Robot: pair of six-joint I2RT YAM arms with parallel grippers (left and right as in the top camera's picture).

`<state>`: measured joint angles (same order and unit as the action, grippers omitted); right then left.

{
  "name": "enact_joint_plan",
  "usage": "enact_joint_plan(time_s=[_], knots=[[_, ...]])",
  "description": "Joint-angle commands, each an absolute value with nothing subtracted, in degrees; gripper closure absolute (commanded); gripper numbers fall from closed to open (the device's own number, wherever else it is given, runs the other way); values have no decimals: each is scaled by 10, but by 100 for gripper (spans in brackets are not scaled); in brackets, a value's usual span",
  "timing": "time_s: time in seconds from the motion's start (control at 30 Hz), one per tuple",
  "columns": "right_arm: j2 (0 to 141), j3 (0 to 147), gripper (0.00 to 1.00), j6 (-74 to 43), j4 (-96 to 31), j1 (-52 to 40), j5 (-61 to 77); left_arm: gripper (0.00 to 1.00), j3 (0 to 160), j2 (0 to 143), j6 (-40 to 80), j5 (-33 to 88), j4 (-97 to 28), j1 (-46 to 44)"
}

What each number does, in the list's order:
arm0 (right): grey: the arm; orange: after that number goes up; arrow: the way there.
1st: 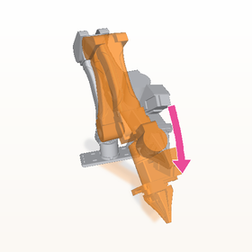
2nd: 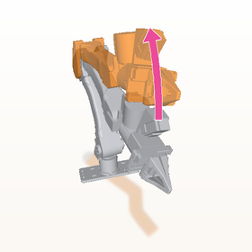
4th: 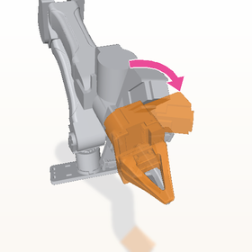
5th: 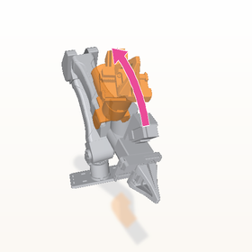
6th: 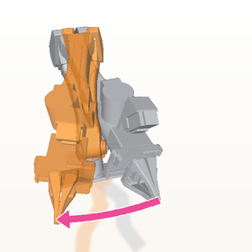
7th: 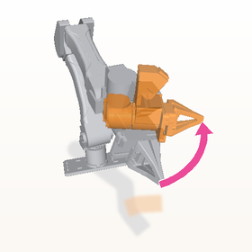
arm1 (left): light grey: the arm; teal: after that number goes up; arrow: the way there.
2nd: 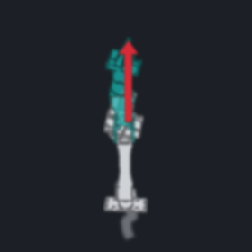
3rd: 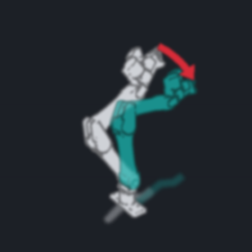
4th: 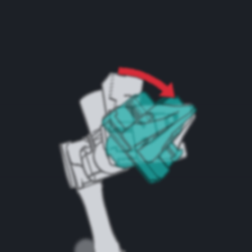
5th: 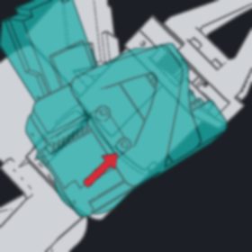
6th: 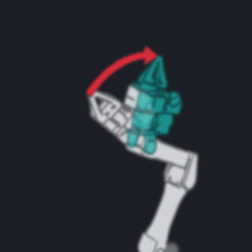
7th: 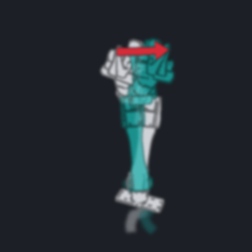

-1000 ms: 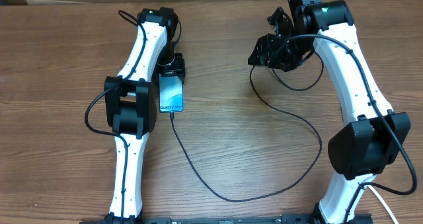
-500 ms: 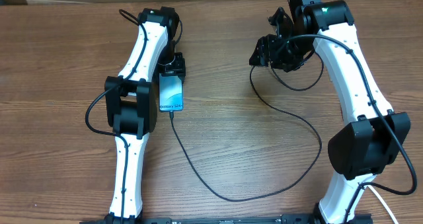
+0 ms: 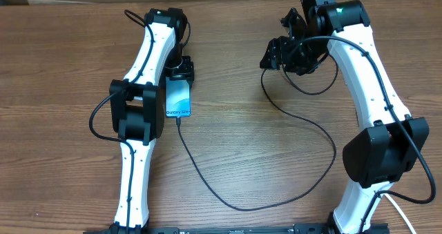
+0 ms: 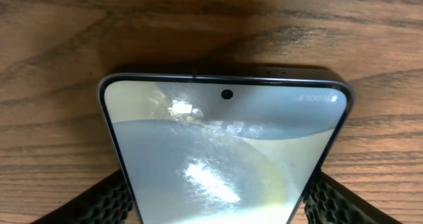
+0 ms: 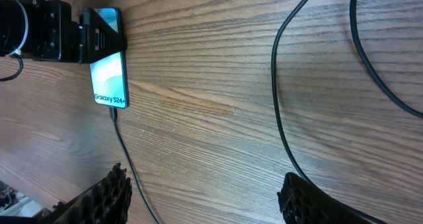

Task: Plug charger to phone and switch on socket
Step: 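Lower the phone flat onto the table with the left gripper and release, then move the right gripper to the white power strip's orange switch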

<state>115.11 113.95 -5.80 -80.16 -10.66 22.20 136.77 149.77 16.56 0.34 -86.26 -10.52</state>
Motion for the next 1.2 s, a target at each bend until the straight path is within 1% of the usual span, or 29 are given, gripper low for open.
enact_joint_plan(time_s=[0.0,0.03,0.07,0.13,0.2,0.43,0.5,0.63,0.67,0.7,0.83,1.03,1.17], knots=[[1135,1152,29,-55,-801,-108,219,12,1380,1444,167,-16,-860,-105],[1135,1152,29,-55,-801,-108,219,9,1380,1436,167,-17,-859,-105],[1135,1152,28,-55,-801,-108,218,9,1380,1431,167,-17,-858,-105],[1135,1152,28,-55,-801,-108,218,12,1380,1427,167,-15,-858,-105],[1135,1152,28,-55,-801,-108,218,12,1380,1427,167,-12,-862,-105],[1135,1152,28,-55,-802,-108,211,8,1395,1427,170,-13,-882,-101],[1135,1152,28,-55,-802,-108,196,8,1423,1427,179,-18,-905,-96],[1135,1152,28,-55,-800,-103,184,7,1533,1426,185,-19,-961,-78],[1135,1152,28,-55,-800,-99,184,0,1568,1425,183,-18,-968,-73],[1135,1152,28,-55,-800,-95,184,0,1591,1418,177,-5,-968,-69],[1134,1152,29,-55,-803,-60,184,0,1634,1359,182,10,-968,-54],[1134,1152,29,-55,-805,13,185,0,1635,1283,175,-18,-968,-40],[1134,1152,29,-55,-804,61,184,0,1635,1261,176,-20,-968,-39]])
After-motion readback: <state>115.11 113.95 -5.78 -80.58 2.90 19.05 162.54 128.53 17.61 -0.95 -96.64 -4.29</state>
